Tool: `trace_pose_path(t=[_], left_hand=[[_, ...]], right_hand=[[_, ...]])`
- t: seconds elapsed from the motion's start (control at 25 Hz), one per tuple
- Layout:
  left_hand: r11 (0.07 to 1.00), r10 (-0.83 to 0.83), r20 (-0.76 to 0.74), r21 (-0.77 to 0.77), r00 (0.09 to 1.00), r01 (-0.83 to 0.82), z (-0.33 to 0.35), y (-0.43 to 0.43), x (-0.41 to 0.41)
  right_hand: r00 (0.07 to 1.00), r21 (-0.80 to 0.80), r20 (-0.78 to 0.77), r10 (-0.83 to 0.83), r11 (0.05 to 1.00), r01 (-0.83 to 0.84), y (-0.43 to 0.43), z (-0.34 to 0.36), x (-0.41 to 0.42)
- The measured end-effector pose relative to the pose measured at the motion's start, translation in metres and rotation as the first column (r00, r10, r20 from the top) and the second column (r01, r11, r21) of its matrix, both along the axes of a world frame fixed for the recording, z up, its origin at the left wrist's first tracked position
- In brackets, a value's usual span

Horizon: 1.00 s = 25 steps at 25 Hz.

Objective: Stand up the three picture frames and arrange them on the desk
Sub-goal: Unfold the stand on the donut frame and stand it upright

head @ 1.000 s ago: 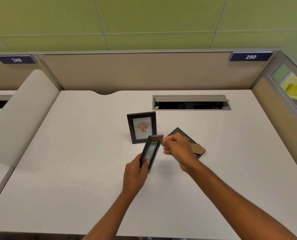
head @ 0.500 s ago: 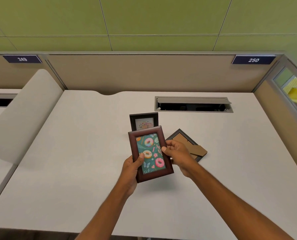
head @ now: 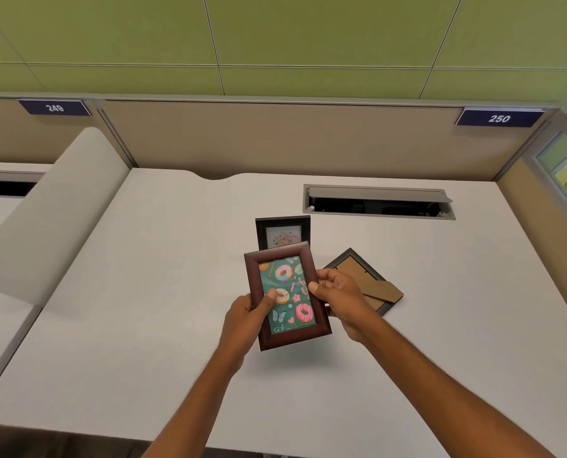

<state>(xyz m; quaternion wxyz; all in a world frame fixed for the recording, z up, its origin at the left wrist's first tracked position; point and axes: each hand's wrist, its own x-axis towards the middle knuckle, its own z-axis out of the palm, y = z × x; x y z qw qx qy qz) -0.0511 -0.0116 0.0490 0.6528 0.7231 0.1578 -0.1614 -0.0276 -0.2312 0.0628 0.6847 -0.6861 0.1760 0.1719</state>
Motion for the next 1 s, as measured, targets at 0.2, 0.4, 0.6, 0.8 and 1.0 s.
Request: trace_pose_path(t=[0.2, 0.4, 0.6, 0.8, 1.0], left_hand=[[1.0, -0.002, -0.033, -0.024, 0.999, 0.001, 0.003, 0.017, 0.006], [0.993, 0.068, -0.109, -0.091, 0.992, -0.078, 0.001, 0.04, 0.012], [0.946, 0.157, -0.146, -0.263, 0.977, -0.191, 0.007, 0.073, 0.022], [0.912, 0.284, -0.111, -0.275, 0.952, -0.305, 0.019, 0.107, 0.054], [0.933, 0.278, -0.072, -0.219, 0.958, -0.287, 0.013, 0.131, 0.092]], right_hand=[[1.0, -0.002, -0.002, 0.02, 1.0, -0.02, 0.013, 0.004, 0.006], [0.996, 0.004, 0.005, 0.093, 0.996, -0.093, 0.038, 0.008, 0.018], [0.98, 0.045, 0.051, 0.191, 0.98, -0.193, 0.072, 0.007, 0.036], [0.948, -0.038, 0.102, 0.301, 0.954, -0.299, 0.113, -0.004, 0.064], [0.954, -0.103, 0.104, 0.281, 0.957, -0.271, 0.147, -0.022, 0.092]])
